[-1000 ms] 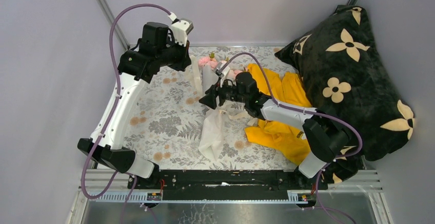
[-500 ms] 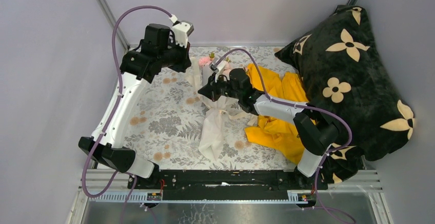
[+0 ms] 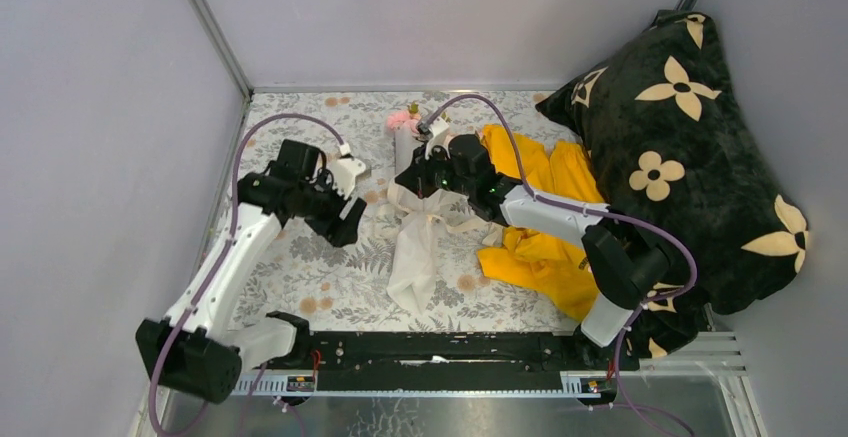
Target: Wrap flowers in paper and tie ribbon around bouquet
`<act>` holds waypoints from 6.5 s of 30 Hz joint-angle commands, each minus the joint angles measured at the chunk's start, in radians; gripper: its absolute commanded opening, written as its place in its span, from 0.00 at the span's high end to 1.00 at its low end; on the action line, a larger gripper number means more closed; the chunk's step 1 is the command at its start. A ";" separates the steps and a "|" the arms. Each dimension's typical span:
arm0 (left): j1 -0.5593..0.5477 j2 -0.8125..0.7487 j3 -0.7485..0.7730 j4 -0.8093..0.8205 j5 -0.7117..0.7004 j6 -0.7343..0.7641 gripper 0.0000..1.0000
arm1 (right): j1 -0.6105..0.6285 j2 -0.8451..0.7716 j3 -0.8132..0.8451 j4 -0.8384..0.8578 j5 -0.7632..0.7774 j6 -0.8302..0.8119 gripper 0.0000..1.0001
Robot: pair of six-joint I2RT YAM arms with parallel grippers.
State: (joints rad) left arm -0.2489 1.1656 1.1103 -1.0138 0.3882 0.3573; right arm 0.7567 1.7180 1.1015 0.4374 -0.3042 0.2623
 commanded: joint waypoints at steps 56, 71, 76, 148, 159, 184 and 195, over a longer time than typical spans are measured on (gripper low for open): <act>0.076 0.572 -0.447 1.857 0.917 -0.380 1.00 | -0.060 -0.113 -0.006 -0.160 -0.178 -0.046 0.75; -0.080 0.433 -0.607 1.753 0.566 -0.271 1.00 | -0.158 -0.214 0.009 -0.967 0.572 0.171 0.47; -0.176 0.381 -0.648 1.731 0.482 -0.262 1.00 | -0.188 -0.143 -0.016 -0.974 0.551 0.168 0.43; -0.167 0.187 -0.736 1.680 0.419 -0.113 1.00 | -0.057 -0.063 -0.041 -0.414 -0.101 0.053 1.00; -0.166 0.189 -0.722 1.677 0.417 -0.105 1.00 | -0.483 -0.062 -0.286 -0.400 0.441 0.198 1.00; -0.163 0.211 -0.714 1.669 0.423 -0.098 1.00 | -0.205 -0.030 0.156 -0.690 -0.161 -0.303 0.61; -0.163 0.208 -0.721 1.675 0.419 -0.106 1.00 | -0.139 0.106 0.115 -0.457 -0.279 -0.336 0.39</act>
State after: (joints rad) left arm -0.4179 1.3716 0.3828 0.6296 0.8040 0.2493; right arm 0.5896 1.8088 1.1816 -0.1169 -0.5179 -0.0311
